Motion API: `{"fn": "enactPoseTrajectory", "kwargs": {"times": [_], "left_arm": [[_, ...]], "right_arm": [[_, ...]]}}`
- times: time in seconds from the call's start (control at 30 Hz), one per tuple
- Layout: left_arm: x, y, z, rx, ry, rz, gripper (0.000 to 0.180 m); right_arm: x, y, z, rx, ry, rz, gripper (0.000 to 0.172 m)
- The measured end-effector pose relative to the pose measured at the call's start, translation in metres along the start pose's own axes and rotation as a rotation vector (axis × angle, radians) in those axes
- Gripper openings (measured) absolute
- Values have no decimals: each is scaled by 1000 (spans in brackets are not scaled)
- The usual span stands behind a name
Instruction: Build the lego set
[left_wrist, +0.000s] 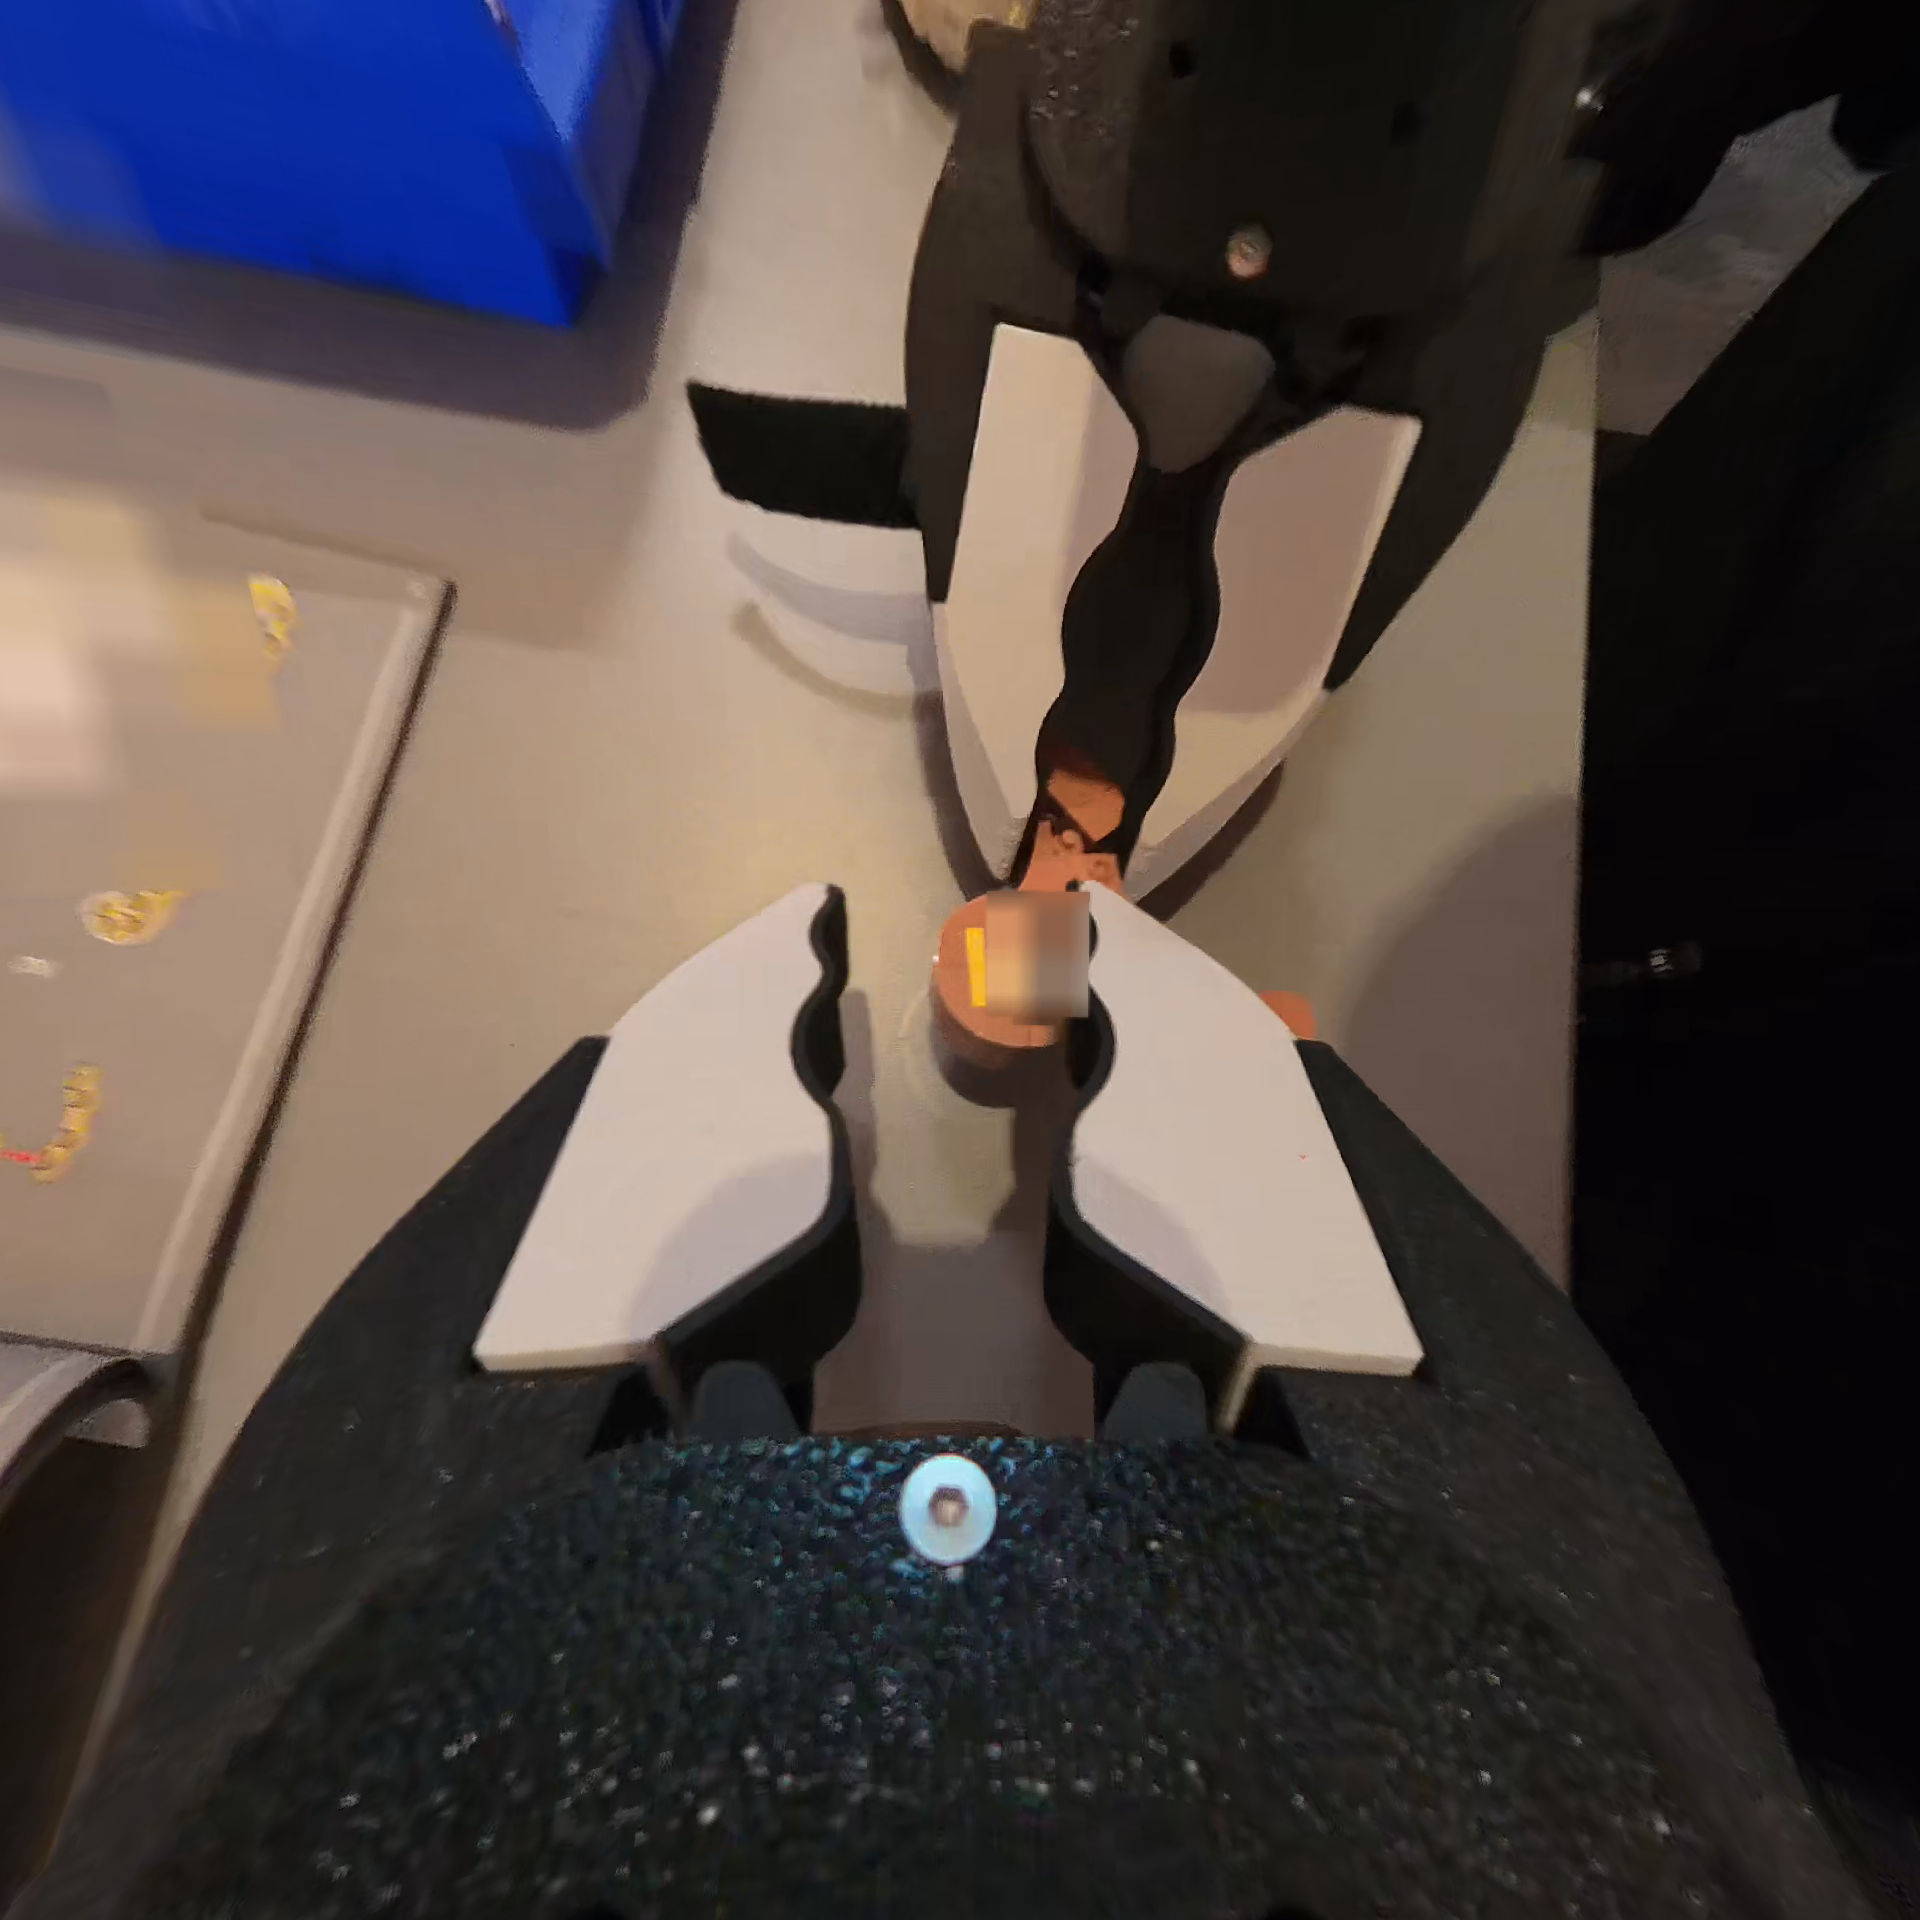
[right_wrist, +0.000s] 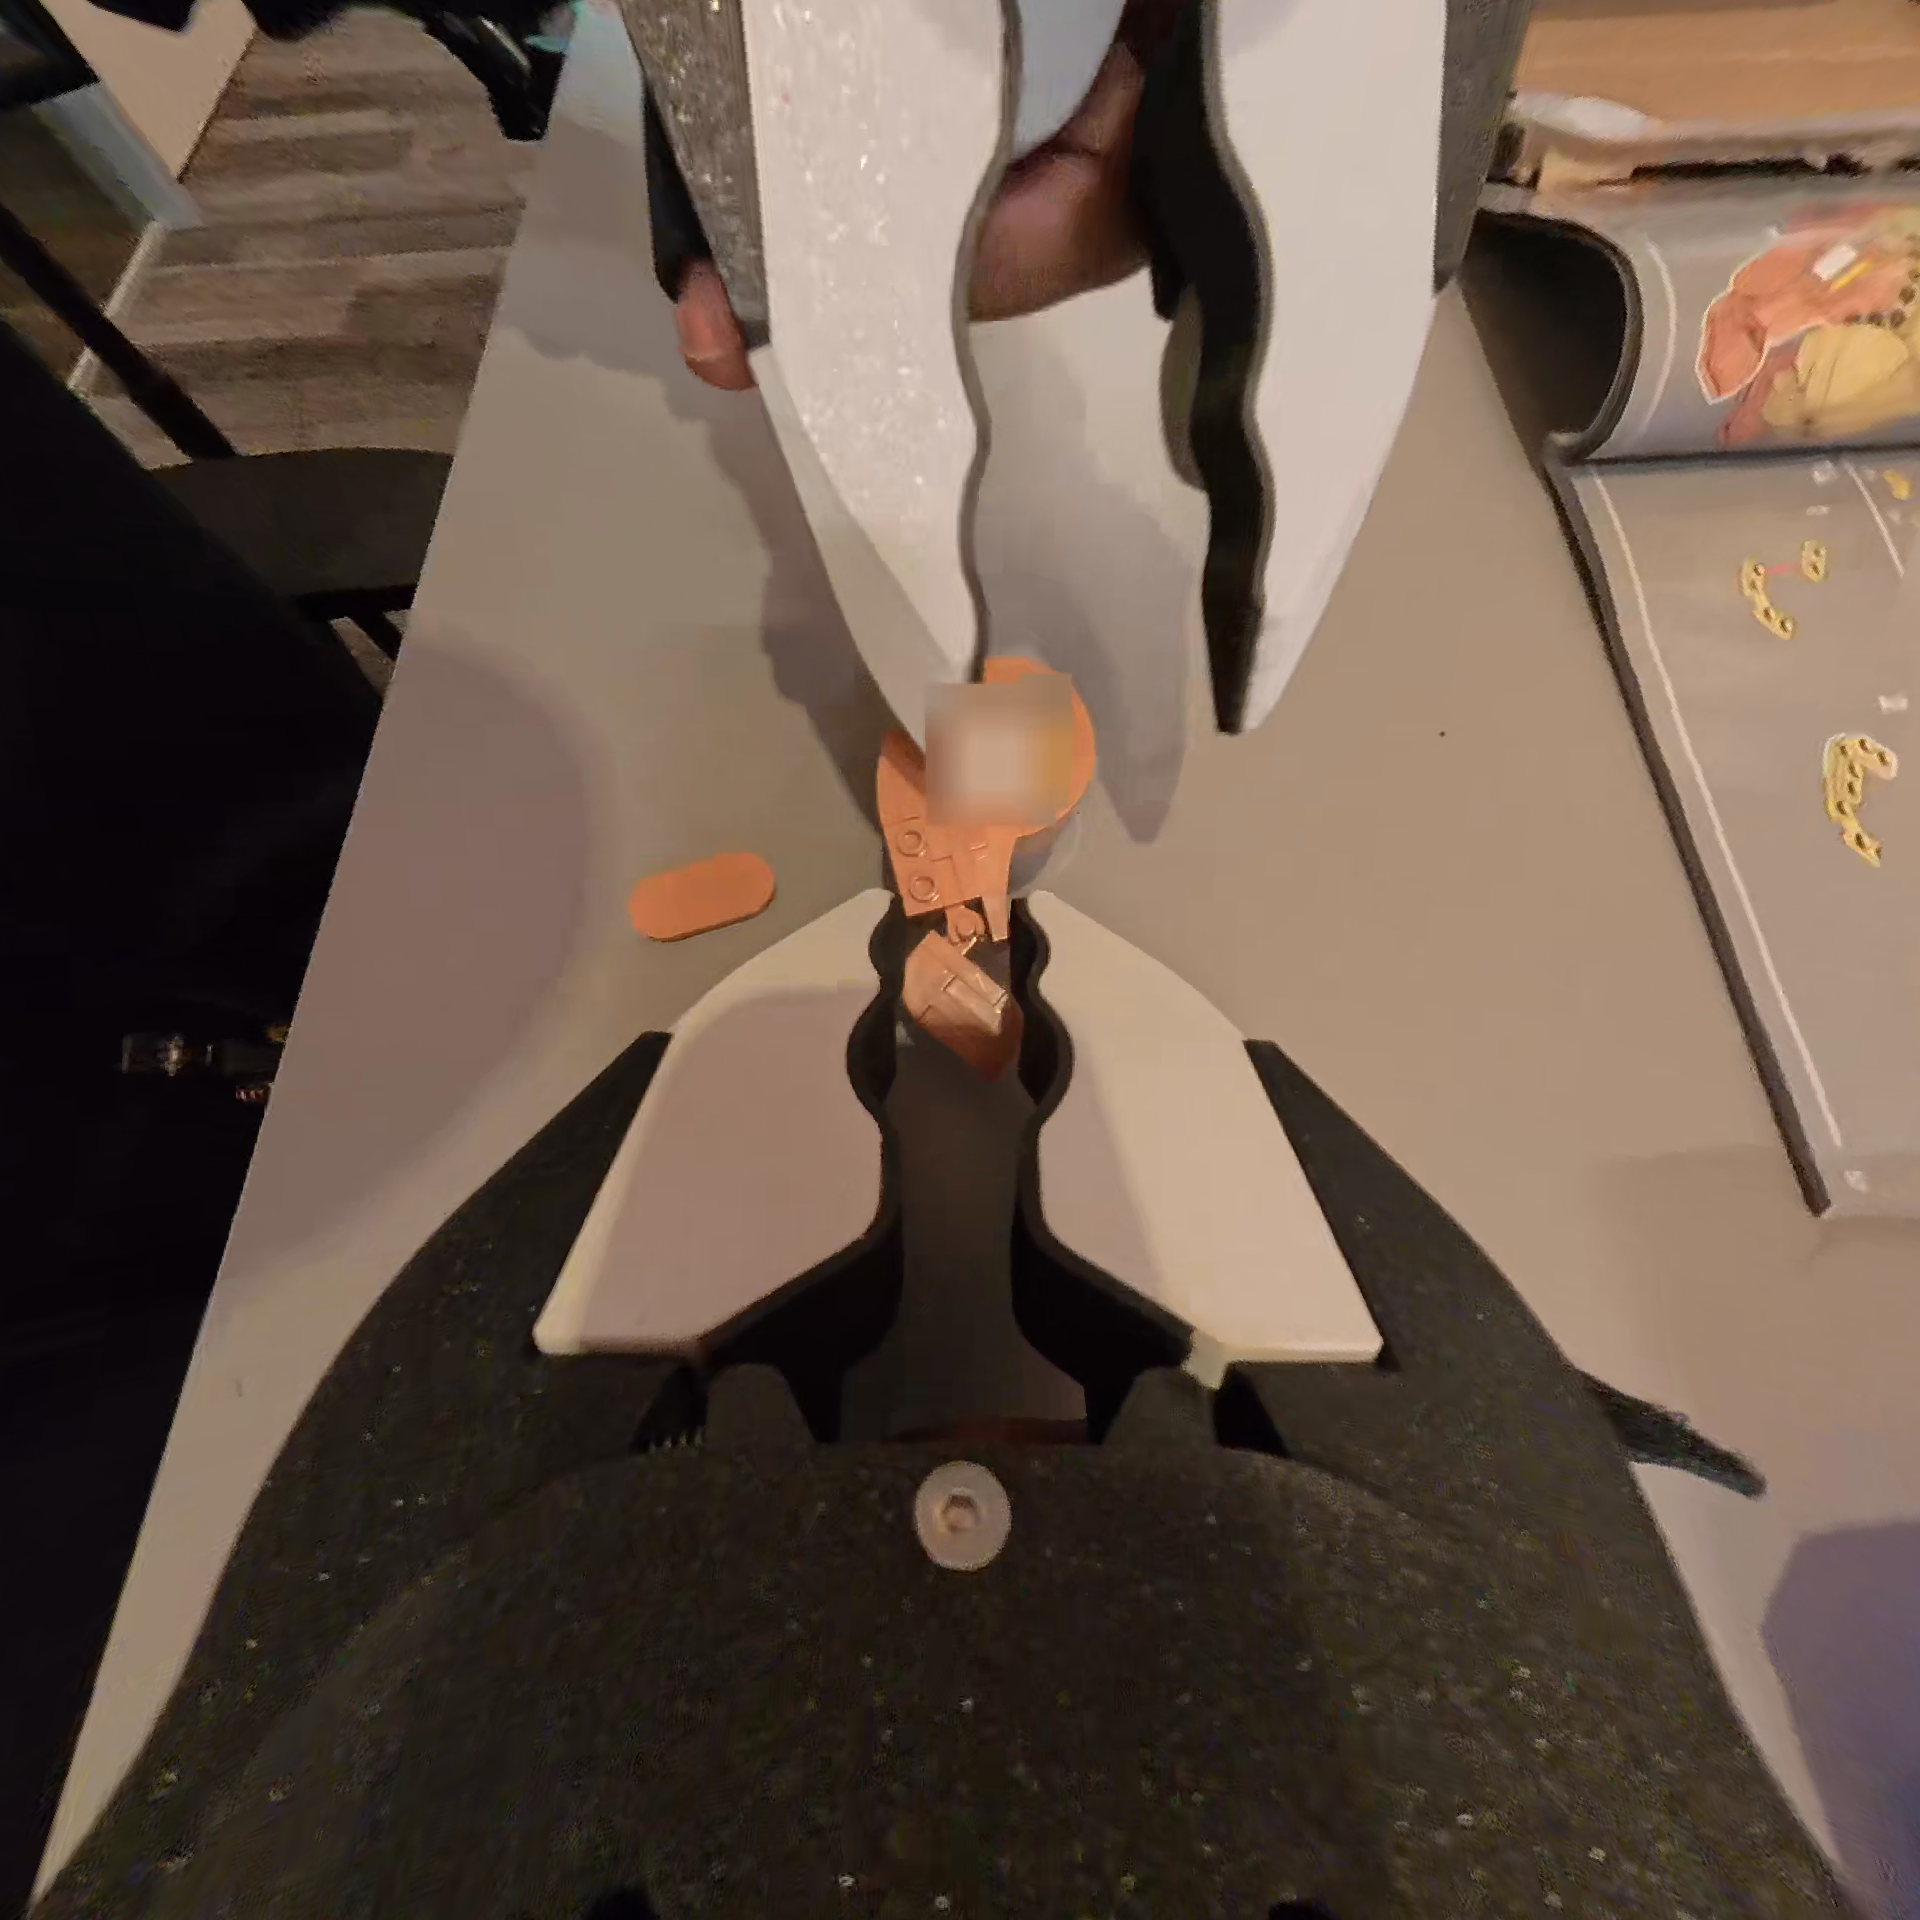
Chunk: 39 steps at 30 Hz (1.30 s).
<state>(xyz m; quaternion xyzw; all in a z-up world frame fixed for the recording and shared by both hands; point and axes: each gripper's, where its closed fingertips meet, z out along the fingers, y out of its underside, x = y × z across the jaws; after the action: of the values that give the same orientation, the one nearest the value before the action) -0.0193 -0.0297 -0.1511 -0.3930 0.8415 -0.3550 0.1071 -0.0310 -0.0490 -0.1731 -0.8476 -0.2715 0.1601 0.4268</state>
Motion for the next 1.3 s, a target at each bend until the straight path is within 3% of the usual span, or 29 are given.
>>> {"fn": "enactPoseTrajectory", "kwargs": {"times": [0.13,0.23,0.43,0.63,0.73,0.9,1.07,1.3], "left_arm": [[7,6,-7,160,25,203,62],[12,8,-4,239,39,281,64],[13,1,-2,336,68,358,40],[-20,-7,-20,488,-98,330,40],[-38,-9,-39,525,-255,334,40],[-41,-14,-46,569,-309,261,40],[-27,-15,-41,561,-326,309,40],[-15,-15,-35,491,-336,307,40]], "right_arm": [[-1,-4,-3,40,-75,-68,19],[-3,-13,-3,79,-127,-99,19],[7,-20,-2,74,-128,-161,19],[39,-14,-22,-48,197,-108,41],[3,-1,-19,-106,211,-126,40],[-66,17,17,-244,121,-258,44],[-81,5,27,-202,83,-238,49],[-87,13,31,-261,40,-67,57]]}}
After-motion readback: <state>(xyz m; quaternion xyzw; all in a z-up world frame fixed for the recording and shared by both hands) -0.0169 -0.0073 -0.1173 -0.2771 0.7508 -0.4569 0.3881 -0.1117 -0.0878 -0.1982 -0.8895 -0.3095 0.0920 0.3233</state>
